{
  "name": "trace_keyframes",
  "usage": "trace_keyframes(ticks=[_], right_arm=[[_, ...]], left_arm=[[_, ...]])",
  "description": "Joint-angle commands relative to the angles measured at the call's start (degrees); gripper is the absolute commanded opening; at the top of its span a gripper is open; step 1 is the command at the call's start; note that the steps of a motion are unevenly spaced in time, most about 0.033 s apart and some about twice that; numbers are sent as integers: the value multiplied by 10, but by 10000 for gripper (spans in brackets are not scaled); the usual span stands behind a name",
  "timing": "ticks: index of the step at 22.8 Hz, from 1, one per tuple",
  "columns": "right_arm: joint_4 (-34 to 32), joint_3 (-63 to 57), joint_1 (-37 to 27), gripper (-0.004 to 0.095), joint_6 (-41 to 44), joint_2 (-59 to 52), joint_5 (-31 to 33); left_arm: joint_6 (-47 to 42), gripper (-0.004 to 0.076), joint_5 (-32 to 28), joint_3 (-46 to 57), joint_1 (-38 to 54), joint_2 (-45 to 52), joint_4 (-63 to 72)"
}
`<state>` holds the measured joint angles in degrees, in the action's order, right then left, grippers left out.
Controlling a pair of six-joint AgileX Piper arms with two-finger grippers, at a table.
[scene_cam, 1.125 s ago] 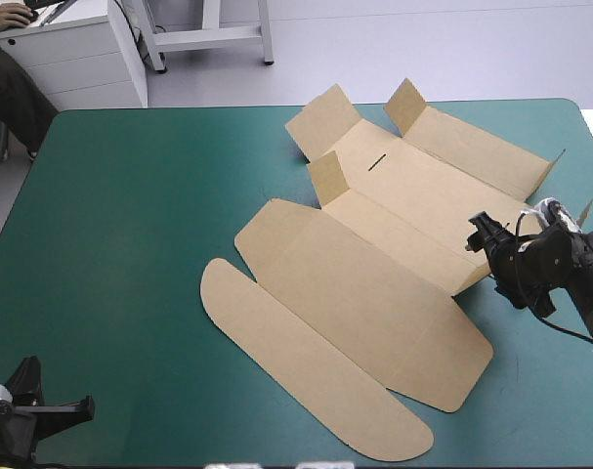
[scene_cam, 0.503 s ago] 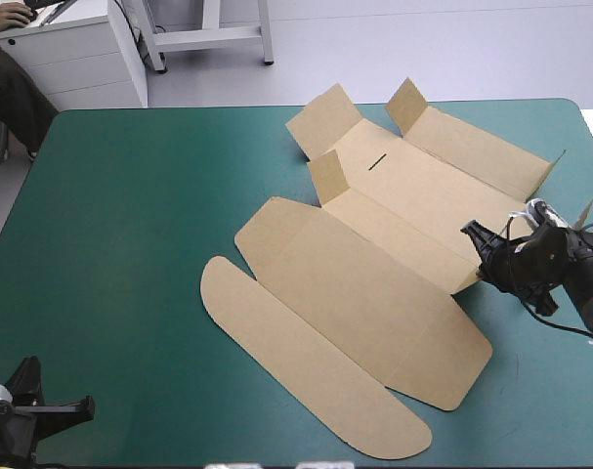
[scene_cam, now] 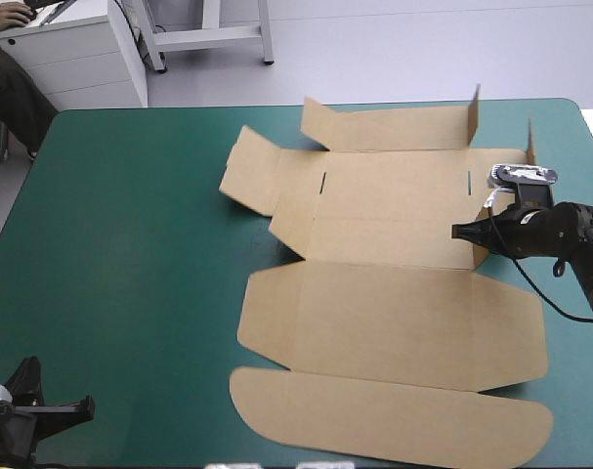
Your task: Fold the box
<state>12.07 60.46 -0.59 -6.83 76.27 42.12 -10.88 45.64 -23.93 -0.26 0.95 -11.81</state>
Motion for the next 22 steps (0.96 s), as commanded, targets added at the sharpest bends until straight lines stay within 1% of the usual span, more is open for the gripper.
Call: trace_keyframes(ticks=[1,2,3,4,5,7,8,11,13,14,18,22], right_arm=[[11,26,1,-19,-111,-1,-26],[16,30,4,-19,-145,8,-26],[31,40,13,-19,-203,27,-24],[38,49,20,-19,-231,39,-21],[48,68,36,-19,-276,63,-8],[47,111,63,-19,-316,100,16],[45,143,81,-19,-353,123,34],[45,202,112,-20,-401,159,57],[45,245,136,-20,-457,187,77],[45,275,155,-20,-498,203,95],[45,323,185,-20,-548,237,101],[45,365,215,-20,-619,269,102]], left_arm=[[-5,-10,-41,-15,-3,8,-4],[-5,-10,-41,-15,-3,8,-4],[-5,-10,-41,-15,-3,8,-4],[-5,-10,-41,-15,-3,8,-4],[-5,-10,-41,-15,-3,8,-4],[-5,-10,-41,-15,-3,8,-4],[-5,-10,-41,-15,-3,8,-4],[-5,-10,-41,-15,-3,8,-4],[-5,-10,-41,-15,-3,8,-4],[-5,-10,-41,-15,-3,8,-4],[-5,-10,-41,-15,-3,8,-4],[-5,-10,-41,-15,-3,8,-4]])
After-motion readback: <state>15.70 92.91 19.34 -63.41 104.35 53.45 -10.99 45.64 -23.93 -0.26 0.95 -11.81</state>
